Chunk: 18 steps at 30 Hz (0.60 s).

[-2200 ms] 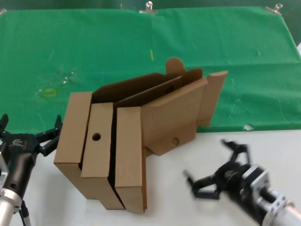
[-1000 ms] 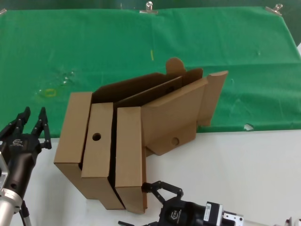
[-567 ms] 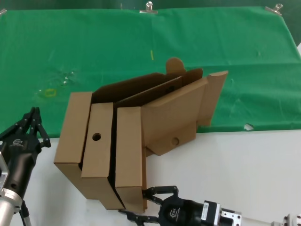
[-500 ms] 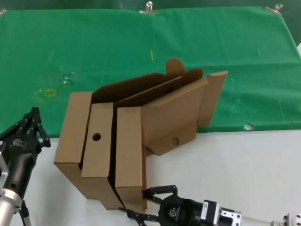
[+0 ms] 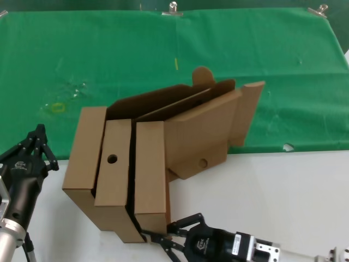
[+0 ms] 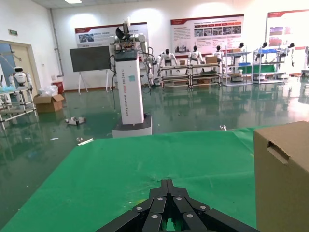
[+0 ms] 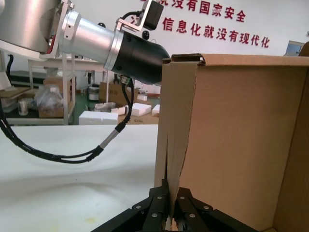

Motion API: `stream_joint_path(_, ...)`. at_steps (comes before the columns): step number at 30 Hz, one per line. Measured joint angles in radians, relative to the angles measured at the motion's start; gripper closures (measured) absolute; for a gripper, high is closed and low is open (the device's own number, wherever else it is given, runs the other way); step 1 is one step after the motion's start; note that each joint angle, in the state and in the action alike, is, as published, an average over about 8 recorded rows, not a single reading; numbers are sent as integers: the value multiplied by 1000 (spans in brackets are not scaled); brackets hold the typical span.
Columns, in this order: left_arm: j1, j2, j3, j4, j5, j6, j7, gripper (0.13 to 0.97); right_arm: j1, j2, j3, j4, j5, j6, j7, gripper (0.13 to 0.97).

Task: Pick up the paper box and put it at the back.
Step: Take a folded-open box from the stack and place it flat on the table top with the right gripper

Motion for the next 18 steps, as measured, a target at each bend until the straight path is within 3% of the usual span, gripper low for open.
stream_joint_path(11, 0, 0, 0, 0, 0, 0, 0, 954, -172, 137, 97, 245, 14, 4, -31, 943)
stream_joint_path(18, 0, 0, 0, 0, 0, 0, 0, 954, -348, 265, 236, 455, -62, 144, 12, 945)
